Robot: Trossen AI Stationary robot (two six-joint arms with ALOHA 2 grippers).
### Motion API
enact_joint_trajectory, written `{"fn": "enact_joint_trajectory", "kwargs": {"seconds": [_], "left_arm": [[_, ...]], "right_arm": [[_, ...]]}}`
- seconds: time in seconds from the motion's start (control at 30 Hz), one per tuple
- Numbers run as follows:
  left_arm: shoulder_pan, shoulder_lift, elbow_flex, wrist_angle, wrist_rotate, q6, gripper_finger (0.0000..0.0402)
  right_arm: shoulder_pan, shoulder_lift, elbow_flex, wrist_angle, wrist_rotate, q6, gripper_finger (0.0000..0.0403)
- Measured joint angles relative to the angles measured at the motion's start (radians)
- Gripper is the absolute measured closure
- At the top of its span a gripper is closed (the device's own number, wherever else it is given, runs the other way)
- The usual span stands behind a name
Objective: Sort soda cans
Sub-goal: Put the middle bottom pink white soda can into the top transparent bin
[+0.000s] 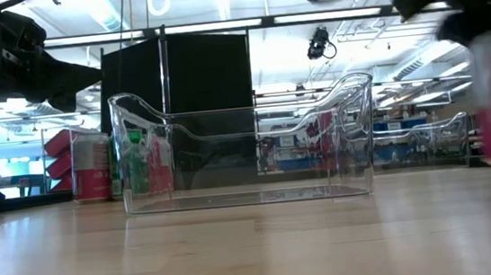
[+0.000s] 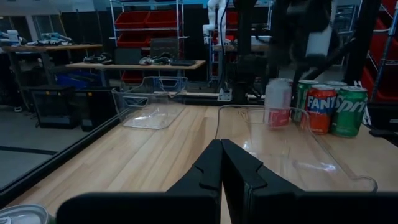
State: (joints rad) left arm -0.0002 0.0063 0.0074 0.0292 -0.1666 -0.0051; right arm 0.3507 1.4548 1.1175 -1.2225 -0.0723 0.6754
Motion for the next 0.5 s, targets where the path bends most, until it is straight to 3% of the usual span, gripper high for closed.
{"fn": "enact_joint_trajectory", "kwargs": {"seconds": [0.23,0.5], "left_arm": [[0.0,0.0,0.0,0.001,-0.014,-0.004,0.0391],[0.0,0.0,0.0,0.002,-0.016,-0.024,0.0391]], "right_arm": [[-0.171,0.0,0.223,-0.143,0.163,-0.119,0.0117],[-0.513,-0.001,0.481,-0.313,0.275,-0.19,0.0117]]}}
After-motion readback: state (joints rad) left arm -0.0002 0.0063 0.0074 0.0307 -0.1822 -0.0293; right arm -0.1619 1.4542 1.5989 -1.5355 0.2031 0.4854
